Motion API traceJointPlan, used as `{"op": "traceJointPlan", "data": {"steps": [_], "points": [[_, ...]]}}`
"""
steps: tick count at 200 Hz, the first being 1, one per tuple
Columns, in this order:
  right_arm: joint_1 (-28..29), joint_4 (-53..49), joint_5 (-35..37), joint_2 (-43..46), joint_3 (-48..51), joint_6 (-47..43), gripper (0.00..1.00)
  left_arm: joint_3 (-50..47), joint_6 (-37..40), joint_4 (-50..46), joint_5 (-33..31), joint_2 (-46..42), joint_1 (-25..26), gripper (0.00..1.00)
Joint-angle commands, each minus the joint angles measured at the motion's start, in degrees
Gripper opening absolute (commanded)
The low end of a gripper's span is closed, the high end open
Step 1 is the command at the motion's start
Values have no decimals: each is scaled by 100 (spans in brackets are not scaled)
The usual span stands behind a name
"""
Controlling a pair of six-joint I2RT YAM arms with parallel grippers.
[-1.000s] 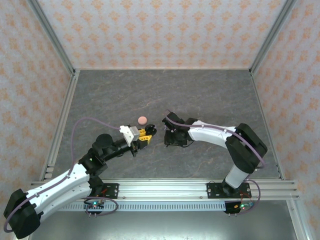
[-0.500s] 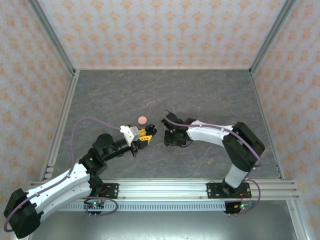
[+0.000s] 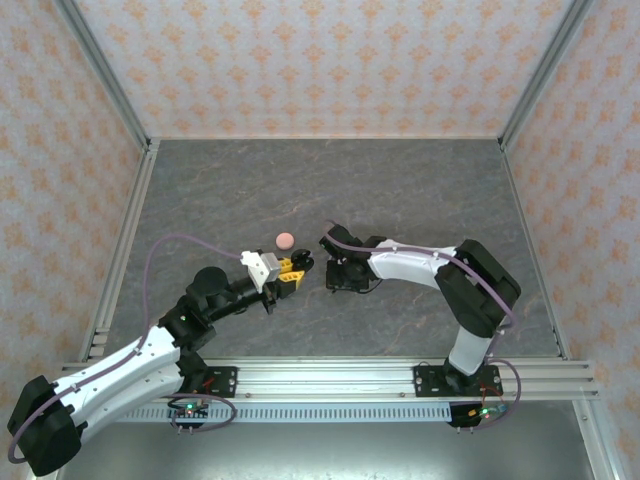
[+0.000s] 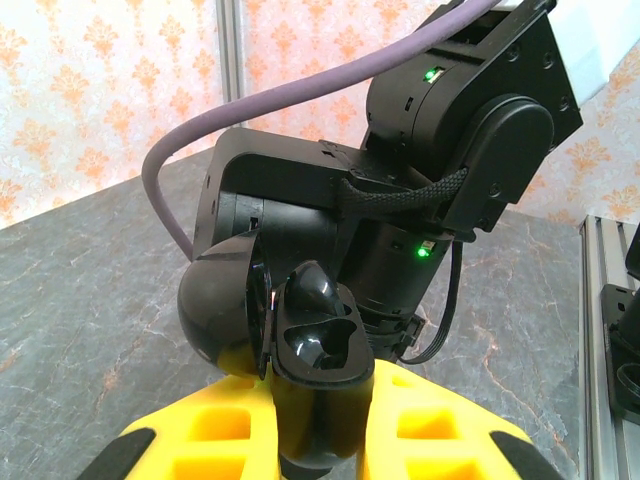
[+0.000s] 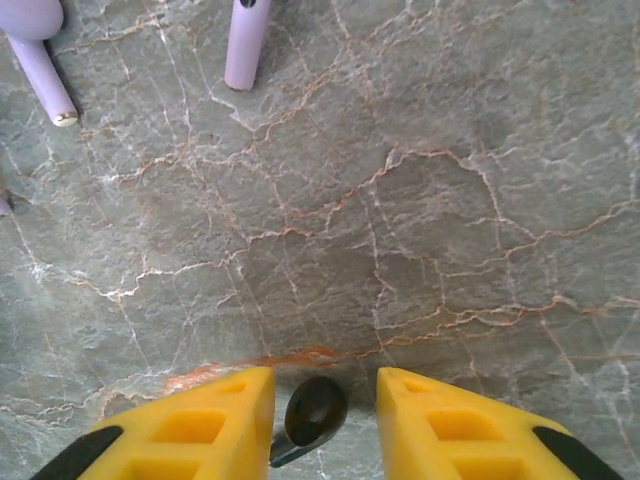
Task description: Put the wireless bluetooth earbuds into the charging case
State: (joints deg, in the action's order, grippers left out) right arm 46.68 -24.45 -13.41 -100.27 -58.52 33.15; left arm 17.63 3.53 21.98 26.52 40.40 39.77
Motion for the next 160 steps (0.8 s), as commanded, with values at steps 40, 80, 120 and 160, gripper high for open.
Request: {"op": "traceJointPlan", "data": {"steps": [40,80,120,160], "points": [[-9,-28,52,-228,-269,-195,18,66,130,35,-33,3,31,0],[-5,-308,428,88,-206,-363,15,57,122,37,-29,3,31,0],[-1,-60,1008,1218,160,-728,15,22,18,137,-40,25,31,0],[4,818,934,2657,674,-1511,15,69,-160,260,-104,194,31,0]]}}
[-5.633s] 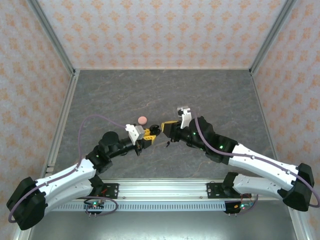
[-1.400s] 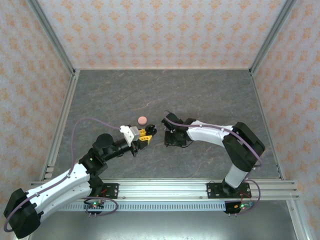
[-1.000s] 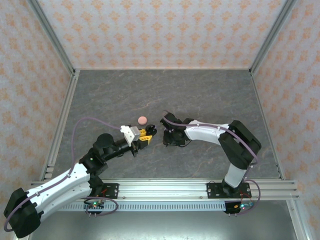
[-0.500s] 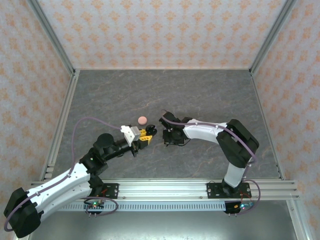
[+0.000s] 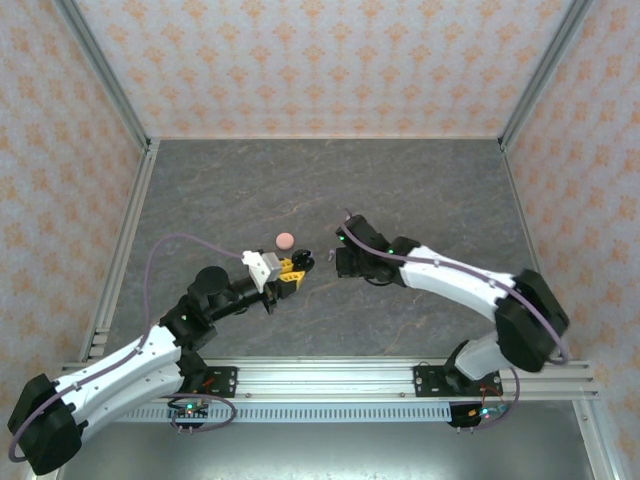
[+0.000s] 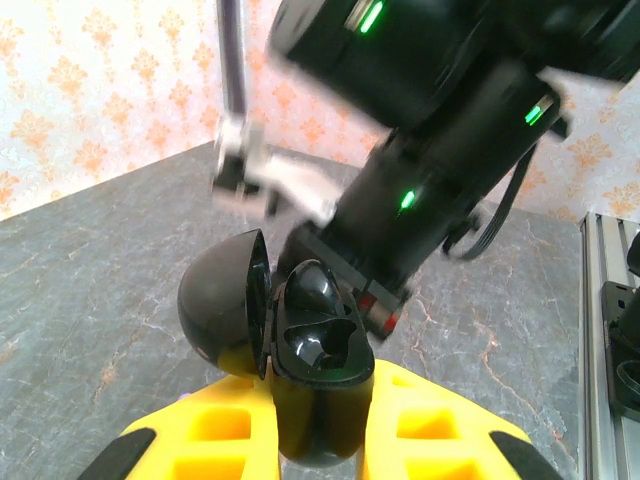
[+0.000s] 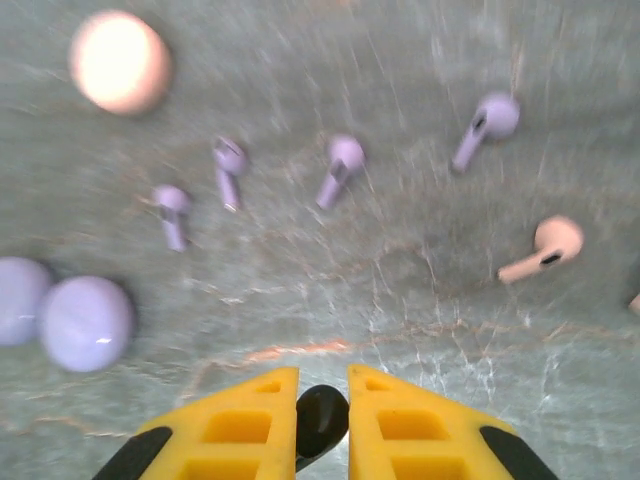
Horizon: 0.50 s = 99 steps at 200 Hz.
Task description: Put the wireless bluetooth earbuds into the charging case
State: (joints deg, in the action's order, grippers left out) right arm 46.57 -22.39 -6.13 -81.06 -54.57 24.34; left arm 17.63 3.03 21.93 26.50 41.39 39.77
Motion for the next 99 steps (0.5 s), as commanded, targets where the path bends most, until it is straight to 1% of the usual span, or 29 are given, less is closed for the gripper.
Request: {"op": "traceJointPlan", "data": {"steps": [1,16,21,29,47,71,99], "points": [[17,640,199,769,292,-653,15,72,-114,266,-101,101,35,0],[45,979,95,1258,408,-1007,15,132,-170,301,-62,230,29,0],[77,1085,80,1285,428,-1117,15,156,-183,301,-43,288,30,0],[121,1250,16,1637,447,-1319,15,194,-200,298,-1,383,31,0],[290,1505,-41,1976,398,-1788,15,292,-240,319,60,573,33,0],[668,1553,33,2117,127,-2311,15,376,-315,421,125,777,31,0],[1183,1479,520,1964,-127,-2758,15,465,-338,423,167,887,32,0]]}}
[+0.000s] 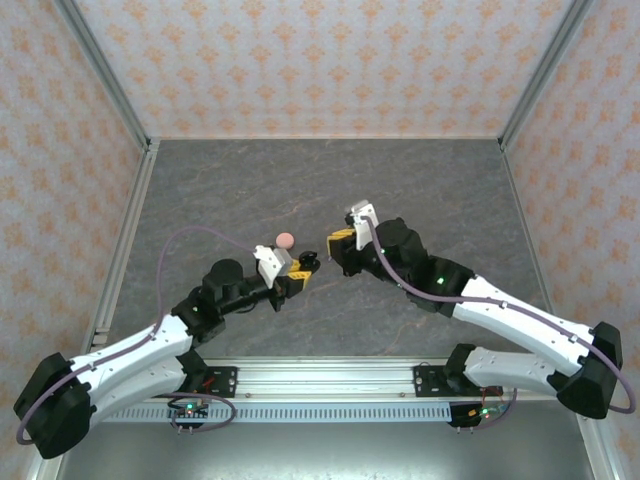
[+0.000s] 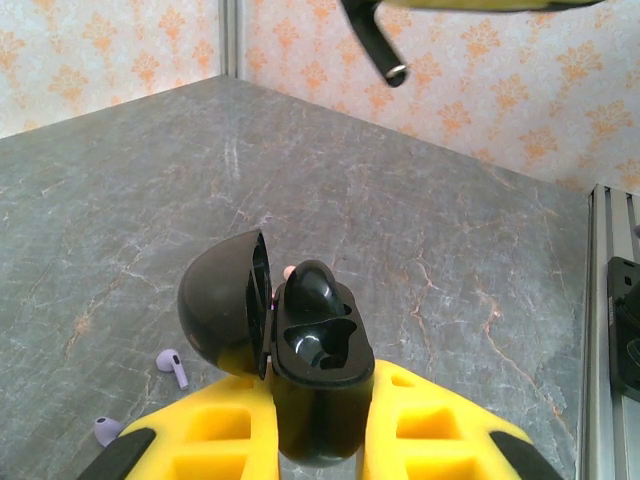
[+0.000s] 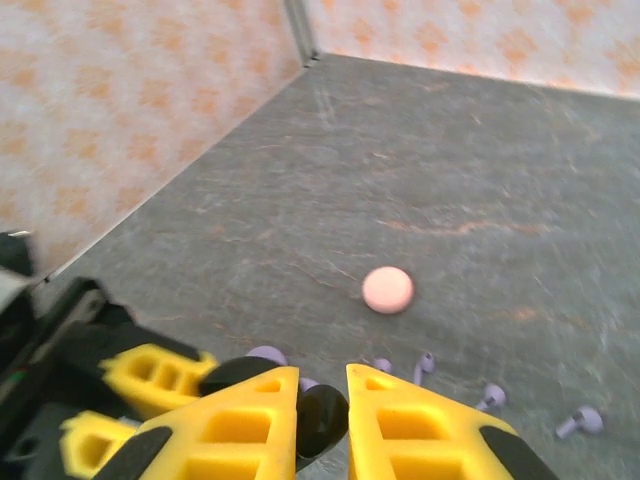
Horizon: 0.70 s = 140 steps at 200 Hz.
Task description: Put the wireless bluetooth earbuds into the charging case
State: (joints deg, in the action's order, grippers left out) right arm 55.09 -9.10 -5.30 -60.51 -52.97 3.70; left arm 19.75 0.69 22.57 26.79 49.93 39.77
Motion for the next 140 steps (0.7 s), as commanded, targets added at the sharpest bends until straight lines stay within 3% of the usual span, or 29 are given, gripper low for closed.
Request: {"op": "traceJointPlan", "data": {"steps": [1,57,140], "points": [[342,148,457,-100,-290,-708,15,255,-104,361,141,34,31,0],[775,-20,1201,-562,-489,-1157,15,302,-122,274,161,52,36,0],[819,-160,1063,-902,-576,-1281,15,284,-121,309,147,65,31,0]]}}
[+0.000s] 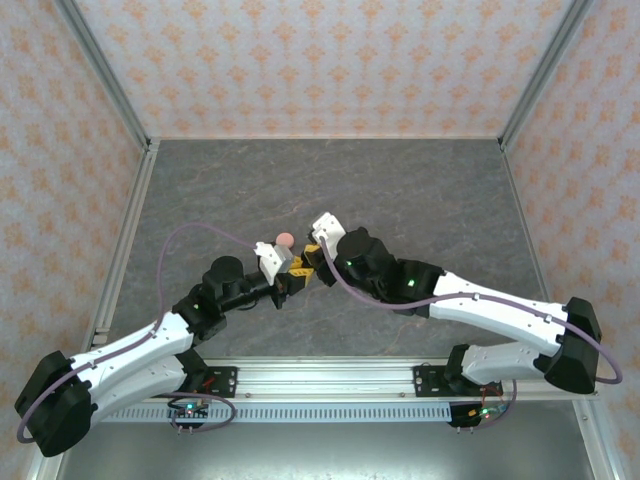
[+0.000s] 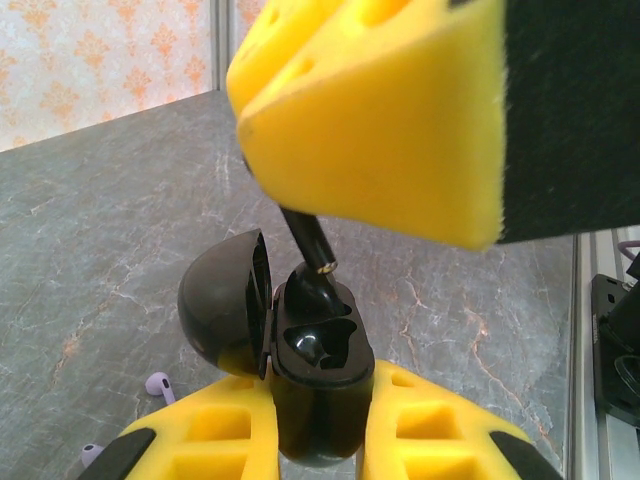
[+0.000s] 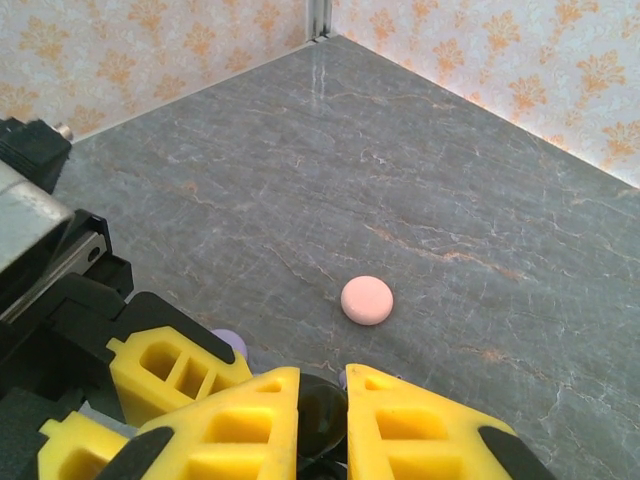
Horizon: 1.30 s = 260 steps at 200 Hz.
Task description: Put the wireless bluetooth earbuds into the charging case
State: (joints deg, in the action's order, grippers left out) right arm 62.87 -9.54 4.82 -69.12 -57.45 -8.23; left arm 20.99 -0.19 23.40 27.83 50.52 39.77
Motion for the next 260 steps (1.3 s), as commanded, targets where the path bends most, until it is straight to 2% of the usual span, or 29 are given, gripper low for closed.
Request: {"op": "traceJointPlan", "data": {"steps": [1,260], "points": [[41,-117,48,-40,-127,-85,15,159,-29,226,40,4,35,0],[39,-398,-386,-24,207,230,15,142,-67,262,3,-38,32,0]]}}
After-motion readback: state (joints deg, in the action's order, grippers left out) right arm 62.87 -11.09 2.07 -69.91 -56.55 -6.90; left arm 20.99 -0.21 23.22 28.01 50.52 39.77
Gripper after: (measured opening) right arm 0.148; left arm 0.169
